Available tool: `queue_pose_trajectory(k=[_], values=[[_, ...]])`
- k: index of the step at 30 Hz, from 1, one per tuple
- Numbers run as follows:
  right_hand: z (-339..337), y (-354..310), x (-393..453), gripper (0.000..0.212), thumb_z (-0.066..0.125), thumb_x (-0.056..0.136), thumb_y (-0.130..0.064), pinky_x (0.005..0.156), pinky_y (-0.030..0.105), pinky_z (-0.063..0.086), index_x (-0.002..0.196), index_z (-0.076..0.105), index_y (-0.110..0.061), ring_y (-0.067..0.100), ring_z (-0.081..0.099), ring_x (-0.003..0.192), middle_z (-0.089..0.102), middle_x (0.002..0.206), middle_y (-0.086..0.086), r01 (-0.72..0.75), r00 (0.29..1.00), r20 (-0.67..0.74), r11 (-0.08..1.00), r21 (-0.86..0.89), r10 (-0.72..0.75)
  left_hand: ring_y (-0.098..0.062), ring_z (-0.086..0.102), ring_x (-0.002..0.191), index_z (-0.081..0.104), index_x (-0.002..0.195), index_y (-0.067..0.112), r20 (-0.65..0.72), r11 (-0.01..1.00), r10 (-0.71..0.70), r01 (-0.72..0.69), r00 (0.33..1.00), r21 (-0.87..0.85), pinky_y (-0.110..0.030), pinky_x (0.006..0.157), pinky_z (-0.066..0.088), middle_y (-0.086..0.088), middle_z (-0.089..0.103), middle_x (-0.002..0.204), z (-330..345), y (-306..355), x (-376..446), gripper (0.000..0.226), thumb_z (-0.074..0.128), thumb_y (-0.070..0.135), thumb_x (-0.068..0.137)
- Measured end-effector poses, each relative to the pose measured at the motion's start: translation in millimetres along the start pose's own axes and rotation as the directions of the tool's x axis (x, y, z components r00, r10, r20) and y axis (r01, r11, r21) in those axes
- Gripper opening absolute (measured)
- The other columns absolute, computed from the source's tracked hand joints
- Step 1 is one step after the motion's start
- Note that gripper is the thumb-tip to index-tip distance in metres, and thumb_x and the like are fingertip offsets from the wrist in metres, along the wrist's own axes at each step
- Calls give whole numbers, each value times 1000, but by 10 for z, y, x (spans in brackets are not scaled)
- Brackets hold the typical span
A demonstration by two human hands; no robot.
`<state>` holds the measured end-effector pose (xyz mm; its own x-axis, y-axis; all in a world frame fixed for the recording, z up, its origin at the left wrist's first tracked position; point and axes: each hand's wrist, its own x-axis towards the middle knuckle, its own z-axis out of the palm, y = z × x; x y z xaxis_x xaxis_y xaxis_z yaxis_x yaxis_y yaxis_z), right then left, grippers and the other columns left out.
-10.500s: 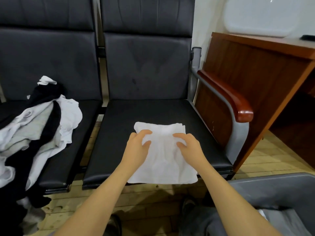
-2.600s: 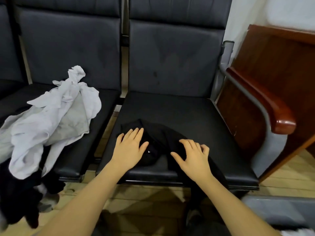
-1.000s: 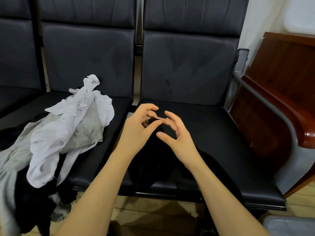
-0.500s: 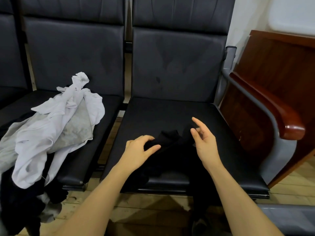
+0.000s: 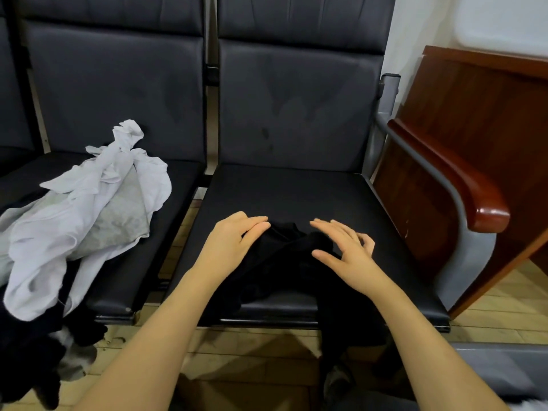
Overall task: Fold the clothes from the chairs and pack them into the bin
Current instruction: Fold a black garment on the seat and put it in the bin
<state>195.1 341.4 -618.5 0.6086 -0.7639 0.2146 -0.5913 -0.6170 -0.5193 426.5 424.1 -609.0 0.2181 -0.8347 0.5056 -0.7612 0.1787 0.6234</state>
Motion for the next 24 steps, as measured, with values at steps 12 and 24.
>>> queue_pose_trajectory(k=[12, 24], values=[[15, 11, -129, 11, 66, 84, -41, 99, 19, 3, 82, 59, -32, -2, 39, 110, 53, 103, -23, 137, 982, -110, 977, -164, -156, -10, 55, 80, 70, 95, 19, 313, 972, 10, -83, 950, 221, -27, 79, 39, 12, 51, 94, -2, -227, -357, 20, 59, 35, 90], [18, -3, -297, 22, 69, 86, -20, 76, 26, 27, 107, 70, -22, 8, 50, 65, 61, 76, -11, 179, 929, -263, 939, -292, -259, -16, 57, 103, 68, 106, 18, 219, 948, -287, 243, 933, 206, -40, 100, 38, 7, 62, 101, -5, -347, -453, 25, 62, 35, 89]])
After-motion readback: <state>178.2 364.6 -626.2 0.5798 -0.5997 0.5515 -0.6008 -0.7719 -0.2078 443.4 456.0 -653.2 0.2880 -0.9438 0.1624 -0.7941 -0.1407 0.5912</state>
